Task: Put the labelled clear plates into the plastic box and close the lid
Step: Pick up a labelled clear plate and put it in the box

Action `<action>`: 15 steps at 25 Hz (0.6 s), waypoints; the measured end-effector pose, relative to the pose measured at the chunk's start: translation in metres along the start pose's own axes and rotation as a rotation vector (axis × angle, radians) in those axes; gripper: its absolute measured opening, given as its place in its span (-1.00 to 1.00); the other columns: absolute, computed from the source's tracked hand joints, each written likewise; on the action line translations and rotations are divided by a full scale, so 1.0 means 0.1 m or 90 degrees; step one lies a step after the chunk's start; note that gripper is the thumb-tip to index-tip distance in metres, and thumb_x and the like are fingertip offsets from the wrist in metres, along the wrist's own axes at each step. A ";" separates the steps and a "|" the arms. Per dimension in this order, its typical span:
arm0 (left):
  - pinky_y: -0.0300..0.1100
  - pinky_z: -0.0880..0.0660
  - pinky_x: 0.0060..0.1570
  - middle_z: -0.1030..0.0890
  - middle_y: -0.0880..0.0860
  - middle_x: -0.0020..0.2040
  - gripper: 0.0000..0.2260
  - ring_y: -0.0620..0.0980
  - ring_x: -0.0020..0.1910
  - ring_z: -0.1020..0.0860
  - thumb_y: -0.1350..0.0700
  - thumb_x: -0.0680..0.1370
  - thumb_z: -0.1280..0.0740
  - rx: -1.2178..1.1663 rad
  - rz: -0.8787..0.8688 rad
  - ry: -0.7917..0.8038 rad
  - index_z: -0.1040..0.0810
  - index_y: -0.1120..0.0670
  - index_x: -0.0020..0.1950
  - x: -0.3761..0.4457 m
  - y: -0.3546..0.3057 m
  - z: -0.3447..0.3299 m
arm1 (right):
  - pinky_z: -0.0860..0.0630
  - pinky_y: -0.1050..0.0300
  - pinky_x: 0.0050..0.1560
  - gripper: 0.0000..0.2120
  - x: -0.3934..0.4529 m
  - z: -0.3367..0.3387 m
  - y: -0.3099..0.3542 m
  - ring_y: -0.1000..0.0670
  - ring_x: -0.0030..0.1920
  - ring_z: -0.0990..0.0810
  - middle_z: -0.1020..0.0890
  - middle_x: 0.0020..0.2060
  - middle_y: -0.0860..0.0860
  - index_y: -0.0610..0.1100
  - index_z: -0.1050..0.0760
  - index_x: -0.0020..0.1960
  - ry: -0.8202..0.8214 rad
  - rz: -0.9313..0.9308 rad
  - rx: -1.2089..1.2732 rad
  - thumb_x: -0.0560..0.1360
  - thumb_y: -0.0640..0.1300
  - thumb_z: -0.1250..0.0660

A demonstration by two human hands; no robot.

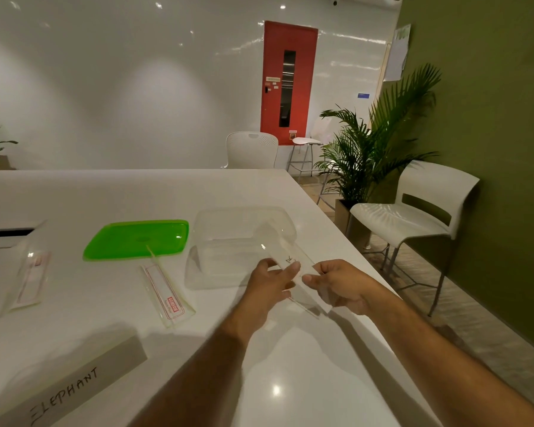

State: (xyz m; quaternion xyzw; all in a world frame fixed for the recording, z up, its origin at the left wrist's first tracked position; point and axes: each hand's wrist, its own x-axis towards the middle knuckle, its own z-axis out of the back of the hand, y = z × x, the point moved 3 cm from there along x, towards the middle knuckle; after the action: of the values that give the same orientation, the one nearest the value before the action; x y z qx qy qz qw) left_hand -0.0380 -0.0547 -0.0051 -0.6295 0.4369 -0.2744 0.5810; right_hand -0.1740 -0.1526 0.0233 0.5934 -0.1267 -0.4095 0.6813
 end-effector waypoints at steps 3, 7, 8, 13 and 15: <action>0.07 -0.58 0.22 -0.66 0.08 0.17 -0.50 0.10 0.14 -0.66 0.01 0.51 -0.49 -0.003 -0.020 -0.010 -0.41 0.01 0.38 0.02 -0.02 -0.09 | -0.43 0.12 -0.28 -0.94 -0.08 -0.12 0.00 0.03 -0.41 -0.50 -0.60 -0.40 -0.05 -0.20 -0.59 0.00 0.044 -0.050 0.136 0.55 -0.24 -0.36; 0.22 -0.57 0.21 -0.65 0.06 0.22 -0.46 0.17 0.20 -0.63 -0.02 0.47 -0.51 0.039 -0.065 -0.005 -0.45 -0.11 0.42 0.04 -0.07 -0.11 | -0.52 -0.28 0.15 -0.72 -0.07 -0.23 -0.04 -0.16 0.23 -0.54 -0.64 0.15 -0.08 -0.08 -0.59 0.19 0.068 -0.048 0.235 0.50 -0.26 -0.41; 0.21 -0.58 0.20 -0.65 0.06 0.22 -0.48 0.16 0.19 -0.64 -0.03 0.47 -0.50 0.058 -0.076 -0.003 -0.47 -0.13 0.42 0.04 -0.10 -0.10 | -0.51 -0.30 0.18 -0.70 -0.07 -0.25 -0.04 -0.18 0.26 -0.52 -0.62 0.16 -0.09 -0.07 -0.59 0.20 0.056 -0.048 0.241 0.49 -0.25 -0.43; 0.14 -0.59 0.21 -0.68 0.03 0.15 -0.49 0.08 0.14 -0.67 -0.20 0.41 -0.47 0.209 -0.130 0.051 -0.59 -0.11 0.34 0.02 -0.27 -0.05 | -0.66 -0.16 -0.08 -0.77 -0.13 -0.34 0.01 -0.15 0.01 -0.68 -0.73 -0.06 -0.10 -0.15 -0.60 0.13 0.061 -0.007 0.273 0.49 -0.28 -0.43; 0.08 -0.57 0.25 -0.71 -0.02 0.15 -0.44 0.00 0.14 -0.67 -0.26 0.36 -0.47 0.283 -0.143 0.070 -0.62 -0.08 0.31 0.05 -0.36 -0.03 | -0.66 -0.19 -0.01 -0.74 -0.13 -0.38 0.01 -0.16 -0.01 -0.65 -0.71 -0.06 -0.12 -0.14 -0.58 0.14 0.063 -0.002 0.293 0.47 -0.29 -0.44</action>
State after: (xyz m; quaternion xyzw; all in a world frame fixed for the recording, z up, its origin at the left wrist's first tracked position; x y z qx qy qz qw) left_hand -0.0305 -0.0625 0.0294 -0.5150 0.3240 -0.4606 0.6462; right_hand -0.1568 -0.1172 0.0186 0.7525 -0.1823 -0.3411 0.5330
